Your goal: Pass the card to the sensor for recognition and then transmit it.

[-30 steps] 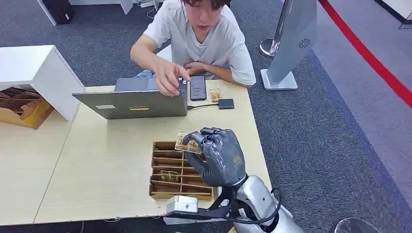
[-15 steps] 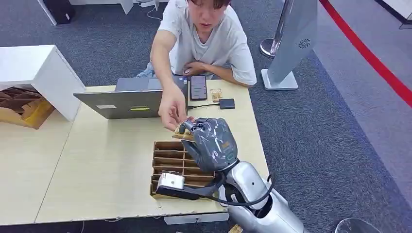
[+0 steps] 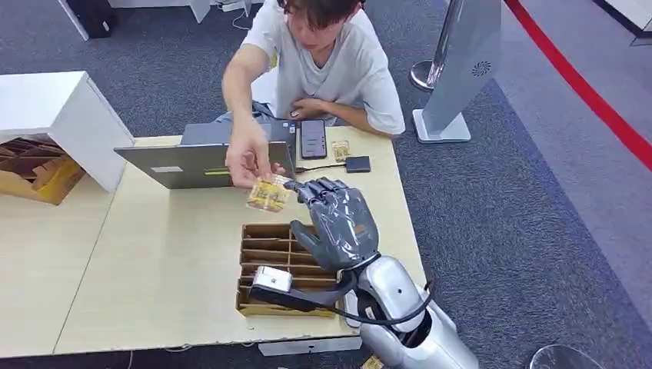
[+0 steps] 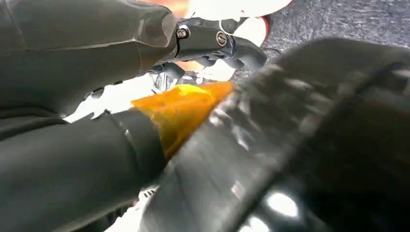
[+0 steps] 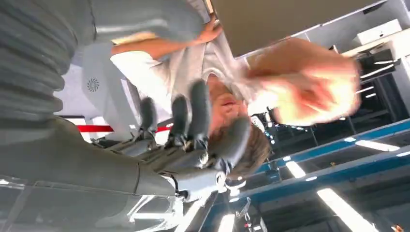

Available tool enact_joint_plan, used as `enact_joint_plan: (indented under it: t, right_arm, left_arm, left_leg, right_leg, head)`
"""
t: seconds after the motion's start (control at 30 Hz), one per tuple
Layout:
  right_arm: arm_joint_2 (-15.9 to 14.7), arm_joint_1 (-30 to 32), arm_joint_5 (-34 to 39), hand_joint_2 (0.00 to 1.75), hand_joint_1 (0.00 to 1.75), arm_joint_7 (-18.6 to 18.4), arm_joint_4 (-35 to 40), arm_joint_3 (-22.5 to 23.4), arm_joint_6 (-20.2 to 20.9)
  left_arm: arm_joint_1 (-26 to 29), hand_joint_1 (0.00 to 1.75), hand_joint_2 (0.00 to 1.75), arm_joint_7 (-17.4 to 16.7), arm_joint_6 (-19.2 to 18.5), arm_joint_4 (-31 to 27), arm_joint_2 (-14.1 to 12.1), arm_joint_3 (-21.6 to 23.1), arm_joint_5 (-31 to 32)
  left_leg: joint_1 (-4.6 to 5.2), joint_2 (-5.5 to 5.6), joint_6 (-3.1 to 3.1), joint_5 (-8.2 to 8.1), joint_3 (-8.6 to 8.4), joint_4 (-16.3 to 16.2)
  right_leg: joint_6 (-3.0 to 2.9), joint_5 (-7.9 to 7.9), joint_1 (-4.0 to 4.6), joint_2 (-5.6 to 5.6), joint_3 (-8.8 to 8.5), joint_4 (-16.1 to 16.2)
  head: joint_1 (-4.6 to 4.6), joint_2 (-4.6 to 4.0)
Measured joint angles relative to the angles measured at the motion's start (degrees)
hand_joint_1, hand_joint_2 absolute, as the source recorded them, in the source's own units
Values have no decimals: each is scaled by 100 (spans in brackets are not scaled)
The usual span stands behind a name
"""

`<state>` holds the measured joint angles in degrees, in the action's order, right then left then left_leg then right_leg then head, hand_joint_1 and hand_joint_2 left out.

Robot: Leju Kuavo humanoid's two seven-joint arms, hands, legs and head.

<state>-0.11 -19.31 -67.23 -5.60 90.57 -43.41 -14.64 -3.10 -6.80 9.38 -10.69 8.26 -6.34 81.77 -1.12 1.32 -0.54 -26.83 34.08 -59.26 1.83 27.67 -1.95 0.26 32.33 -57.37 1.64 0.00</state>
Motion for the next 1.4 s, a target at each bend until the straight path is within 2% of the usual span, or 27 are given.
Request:
enact_joint_plan:
  t: [0.03,0.47,0.93,1.0,1.17,1.4]
  right_arm:
    - [0,16,-26,0,0,0,17,22,-2]
    - [0,285,-153,0,0,28,291,160,-55]
    - [-88,938,-109,0,0,230,1032,501,-512]
    - [-112,1074,5,0,0,348,1128,566,-610]
    - [-157,1596,644,0,0,911,1399,846,-837]
    - [-197,1917,800,0,0,1045,1541,1047,-857]
  left_arm:
    - [-6,0,0,-11,-17,-7,4,19,0]
    - [-8,0,0,-37,-46,-85,22,103,9]
    - [10,0,0,-61,64,-85,31,103,-112]
    - [14,0,0,-79,66,-85,31,103,-118]
    - [22,0,0,-88,37,-87,31,103,-129]
    - [26,0,0,-92,42,-92,31,103,-136]
  left_leg:
    - [0,-1,0,0,0,0]
    - [0,-1,0,0,-1,0]
    - [0,-2,0,0,0,0]
    - [0,-2,0,0,0,0]
    - [0,-1,-5,-5,1,0]
    - [0,-7,-4,-5,-2,0]
  right_leg:
    - [0,0,0,0,0,0]
    - [0,-1,0,1,-1,0]
    - [0,0,0,1,-1,0]
    - [0,0,0,0,-1,0]
    - [0,2,0,1,0,1]
    - [0,2,0,4,0,1]
  head:
    - [4,0]
    - [2,0]
    - [4,0]
    - [2,0]
    - [2,0]
    - [4,0]
